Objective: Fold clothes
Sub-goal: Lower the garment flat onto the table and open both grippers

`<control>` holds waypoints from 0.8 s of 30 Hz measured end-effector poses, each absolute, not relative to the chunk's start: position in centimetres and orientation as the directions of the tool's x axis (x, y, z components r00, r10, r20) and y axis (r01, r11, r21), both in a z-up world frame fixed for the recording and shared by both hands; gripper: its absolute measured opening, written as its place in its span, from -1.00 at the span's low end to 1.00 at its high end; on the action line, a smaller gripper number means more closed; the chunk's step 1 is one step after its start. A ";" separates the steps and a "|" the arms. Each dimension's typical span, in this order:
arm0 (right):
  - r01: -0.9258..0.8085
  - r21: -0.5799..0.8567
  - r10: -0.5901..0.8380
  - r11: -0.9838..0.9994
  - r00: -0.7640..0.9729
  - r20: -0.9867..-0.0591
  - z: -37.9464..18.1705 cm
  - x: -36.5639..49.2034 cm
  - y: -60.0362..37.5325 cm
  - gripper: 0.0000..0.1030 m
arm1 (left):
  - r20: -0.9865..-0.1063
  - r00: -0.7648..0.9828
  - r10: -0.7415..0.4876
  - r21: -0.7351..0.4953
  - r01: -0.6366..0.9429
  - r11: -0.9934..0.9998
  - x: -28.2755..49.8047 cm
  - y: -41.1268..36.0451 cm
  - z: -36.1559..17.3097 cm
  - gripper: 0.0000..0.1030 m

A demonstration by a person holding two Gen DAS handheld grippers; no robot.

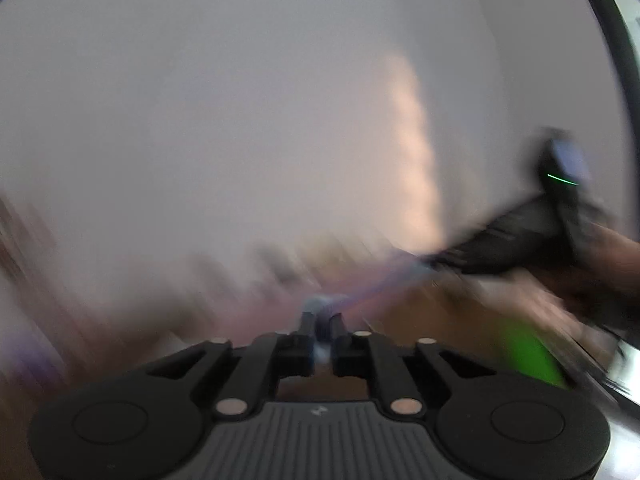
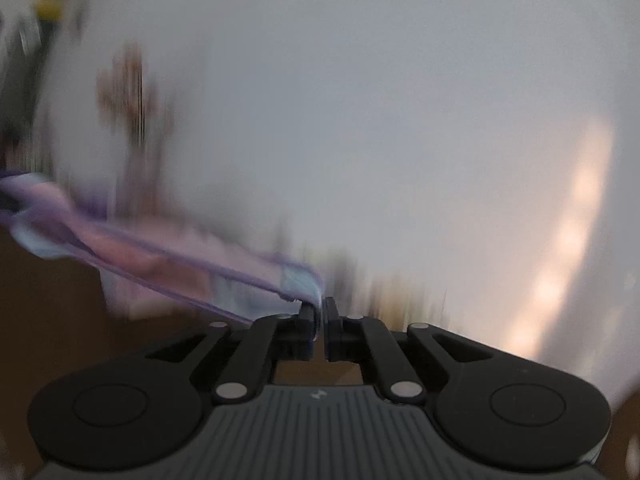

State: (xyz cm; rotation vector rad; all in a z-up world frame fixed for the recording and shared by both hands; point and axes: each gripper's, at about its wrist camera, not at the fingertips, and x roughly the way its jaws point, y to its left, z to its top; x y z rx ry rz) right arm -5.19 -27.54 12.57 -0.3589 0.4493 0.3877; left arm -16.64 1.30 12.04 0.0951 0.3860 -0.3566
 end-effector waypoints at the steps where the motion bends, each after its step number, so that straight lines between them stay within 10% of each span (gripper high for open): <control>1: -0.451 -0.201 0.258 0.870 0.762 -0.593 9.1 -5.0 -28.2 -0.93 | -0.482 0.785 -0.390 -0.065 0.412 0.909 -16.6 1.2 8.7 -0.80; 3: -0.468 -0.112 0.270 0.876 0.670 -0.691 5.3 -5.6 -29.7 -0.86 | -0.577 0.660 -0.482 -0.211 0.449 0.868 -15.9 2.8 5.3 -0.80; 6: -0.504 -0.045 0.342 0.863 0.647 -0.681 4.9 -6.9 -27.7 -0.25 | -0.564 0.705 -0.430 -0.231 0.365 0.902 -13.9 6.4 6.0 -0.63; 8: -0.529 -0.006 0.392 0.849 0.637 -0.663 4.9 -7.7 -26.1 -0.21 | -0.538 0.779 -0.322 -0.189 0.261 0.947 -12.0 8.3 7.5 0.38; 9: -0.541 0.013 0.417 0.841 0.632 -0.653 4.9 -8.1 -25.2 -0.21 | -0.531 0.813 -0.238 -0.122 0.205 0.971 -10.1 9.1 7.6 0.43; 17: -0.587 0.009 0.472 0.809 0.641 -0.605 3.1 -10.3 -18.3 -0.25 | -0.548 0.834 -0.061 0.247 0.231 0.941 4.5 10.3 3.9 0.17; 24: -0.635 0.057 0.531 0.770 0.590 -0.608 1.8 -10.7 -18.7 -0.75 | -0.644 0.705 -0.298 0.030 0.413 0.910 6.1 14.5 1.5 -0.18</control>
